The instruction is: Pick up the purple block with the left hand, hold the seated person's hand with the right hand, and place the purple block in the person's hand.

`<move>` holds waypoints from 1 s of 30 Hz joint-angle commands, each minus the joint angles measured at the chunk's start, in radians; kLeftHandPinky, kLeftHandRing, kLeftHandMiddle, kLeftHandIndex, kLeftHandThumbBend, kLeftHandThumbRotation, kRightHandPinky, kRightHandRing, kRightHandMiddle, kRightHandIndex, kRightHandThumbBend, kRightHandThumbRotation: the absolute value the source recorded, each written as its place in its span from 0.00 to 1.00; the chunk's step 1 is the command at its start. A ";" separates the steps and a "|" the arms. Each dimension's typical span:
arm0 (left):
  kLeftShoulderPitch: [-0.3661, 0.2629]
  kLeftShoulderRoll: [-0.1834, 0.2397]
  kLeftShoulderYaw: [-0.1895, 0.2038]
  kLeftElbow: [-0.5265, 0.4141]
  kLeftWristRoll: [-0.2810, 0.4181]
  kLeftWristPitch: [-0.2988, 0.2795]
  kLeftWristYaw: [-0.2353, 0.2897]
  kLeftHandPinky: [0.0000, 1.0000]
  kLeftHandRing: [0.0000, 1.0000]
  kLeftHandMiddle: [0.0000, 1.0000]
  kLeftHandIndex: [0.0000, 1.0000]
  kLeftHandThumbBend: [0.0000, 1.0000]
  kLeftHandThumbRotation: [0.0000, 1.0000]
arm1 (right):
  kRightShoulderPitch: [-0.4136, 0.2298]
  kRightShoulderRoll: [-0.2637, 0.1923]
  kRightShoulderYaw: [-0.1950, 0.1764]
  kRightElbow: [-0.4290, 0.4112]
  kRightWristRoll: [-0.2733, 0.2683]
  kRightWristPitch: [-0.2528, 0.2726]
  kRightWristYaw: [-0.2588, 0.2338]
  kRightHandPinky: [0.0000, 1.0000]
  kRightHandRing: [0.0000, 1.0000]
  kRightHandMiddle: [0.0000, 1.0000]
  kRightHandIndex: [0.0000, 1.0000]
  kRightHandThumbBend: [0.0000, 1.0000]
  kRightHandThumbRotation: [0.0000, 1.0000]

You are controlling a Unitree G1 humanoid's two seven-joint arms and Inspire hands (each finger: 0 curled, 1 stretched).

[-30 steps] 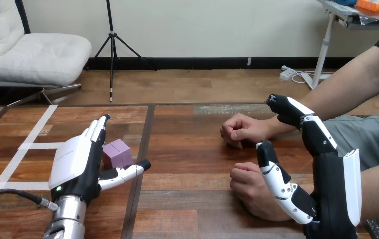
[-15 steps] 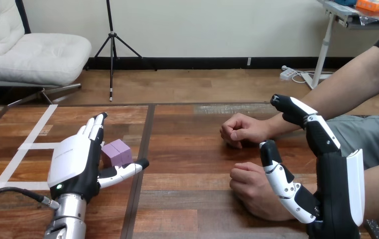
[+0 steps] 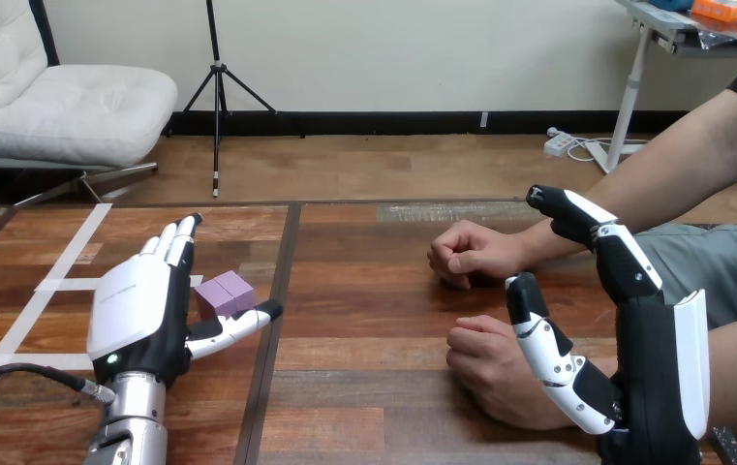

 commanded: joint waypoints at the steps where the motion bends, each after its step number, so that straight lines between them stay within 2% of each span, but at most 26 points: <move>1: -0.091 0.010 -0.016 0.036 0.005 -0.004 0.040 0.89 0.92 0.93 0.93 0.85 0.61 | -0.046 -0.003 0.000 -0.021 0.015 -0.004 0.011 0.78 0.80 0.78 0.76 0.39 0.48; 9: -0.119 0.007 -0.023 0.088 -0.005 -0.017 0.068 0.87 0.90 0.92 0.92 0.83 0.60 | -0.046 0.001 -0.003 -0.022 0.012 -0.005 0.015 0.78 0.80 0.78 0.76 0.39 0.48; 30: -0.191 0.001 -0.049 0.205 -0.017 -0.031 0.077 0.85 0.88 0.90 0.91 0.81 0.61 | -0.048 0.002 -0.001 -0.025 0.011 0.001 0.022 0.78 0.80 0.77 0.76 0.39 0.47</move>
